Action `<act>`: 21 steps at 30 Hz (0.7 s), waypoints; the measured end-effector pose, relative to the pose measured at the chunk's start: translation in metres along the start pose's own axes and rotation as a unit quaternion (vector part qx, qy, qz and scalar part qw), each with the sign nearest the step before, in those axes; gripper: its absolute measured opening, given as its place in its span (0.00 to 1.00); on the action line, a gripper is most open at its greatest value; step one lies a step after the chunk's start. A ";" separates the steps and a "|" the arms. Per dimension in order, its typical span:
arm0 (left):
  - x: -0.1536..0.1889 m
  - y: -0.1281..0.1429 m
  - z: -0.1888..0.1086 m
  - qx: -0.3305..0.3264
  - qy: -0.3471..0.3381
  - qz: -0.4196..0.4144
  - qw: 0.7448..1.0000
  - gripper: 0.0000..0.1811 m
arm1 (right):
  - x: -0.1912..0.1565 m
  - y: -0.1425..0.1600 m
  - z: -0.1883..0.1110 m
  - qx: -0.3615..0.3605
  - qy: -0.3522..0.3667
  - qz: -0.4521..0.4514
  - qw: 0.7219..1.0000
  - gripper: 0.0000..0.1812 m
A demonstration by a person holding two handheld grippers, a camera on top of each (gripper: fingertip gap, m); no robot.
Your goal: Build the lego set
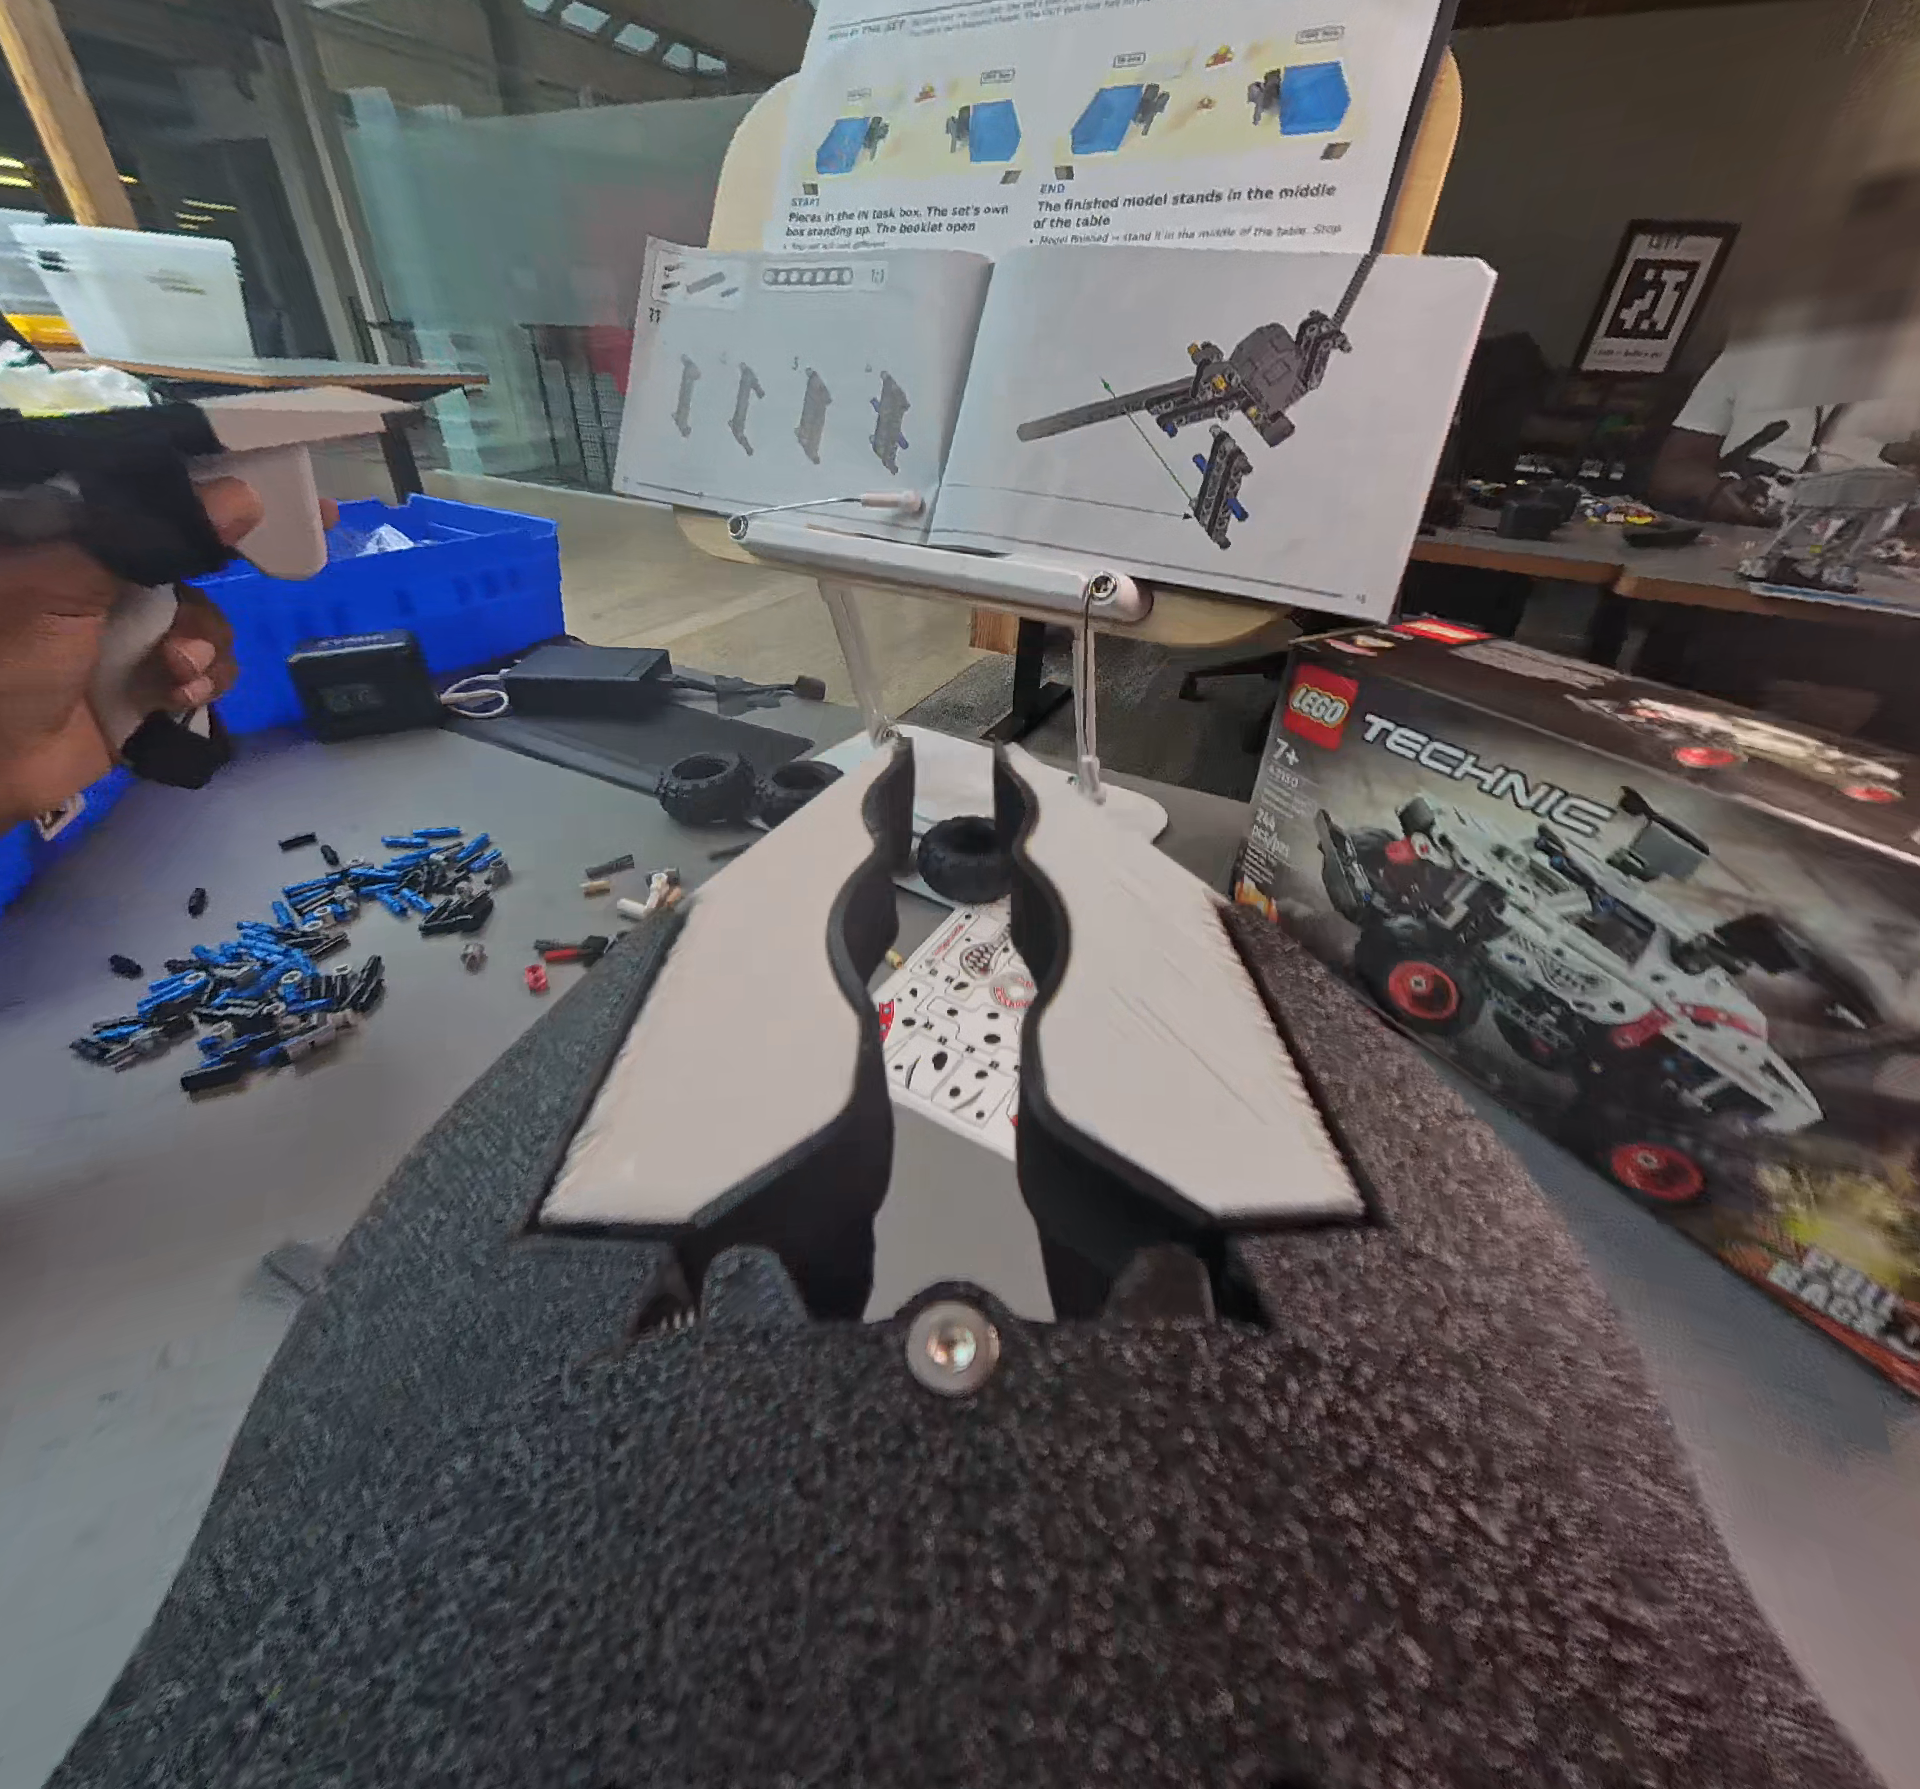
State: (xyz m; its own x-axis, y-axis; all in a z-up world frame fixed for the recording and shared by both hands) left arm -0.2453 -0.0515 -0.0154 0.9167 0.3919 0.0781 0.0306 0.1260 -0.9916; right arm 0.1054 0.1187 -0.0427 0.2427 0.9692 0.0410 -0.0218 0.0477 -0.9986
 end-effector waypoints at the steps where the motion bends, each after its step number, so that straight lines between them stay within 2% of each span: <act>1: -0.002 -0.001 -0.001 0.004 -0.004 0.003 1.000 0.20 | -0.003 0.006 -0.013 -0.003 0.009 0.001 1.000 0.03; 2: -0.004 -0.002 -0.002 0.009 -0.007 0.003 1.000 0.20 | -0.005 0.013 -0.024 -0.003 0.020 0.000 1.000 0.00; 5: -0.010 0.001 0.002 0.024 -0.014 -0.010 1.000 0.15 | -0.004 0.037 -0.043 0.007 0.038 -0.009 0.999 0.00; 9: -0.013 -0.006 0.022 0.025 -0.015 -0.016 0.999 0.09 | 0.004 0.045 -0.037 -0.006 0.028 -0.083 0.996 0.00; 15: -0.023 -0.045 0.087 0.016 -0.025 0.008 1.000 0.05 | 0.014 0.056 -0.039 -0.030 0.045 -0.110 0.992 0.02; 18: -0.026 -0.051 0.118 -0.003 -0.044 0.036 0.998 0.03 | 0.014 0.053 -0.043 -0.027 0.048 -0.114 0.992 0.03; 21: -0.028 -0.052 0.136 -0.011 -0.068 0.059 0.996 0.01 | 0.013 0.049 -0.045 -0.021 0.043 -0.119 0.992 0.03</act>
State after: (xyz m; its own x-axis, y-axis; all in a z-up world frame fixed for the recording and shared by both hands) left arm -0.3270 0.0545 0.0478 0.8523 0.5224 -0.0274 -0.0644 0.0527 -0.9965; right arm 0.1506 0.1226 -0.0930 0.3177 0.9077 0.2741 0.0865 0.2602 -0.9617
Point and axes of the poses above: each gripper's, where its closed fingertips meet, z out along the fingers, y out of its underside, x = y × z across the jaws, the point moved 10 cm from there along -z, back along the fingers, and after that the axes turned 9 degrees about -y, right-handed, at the moved point
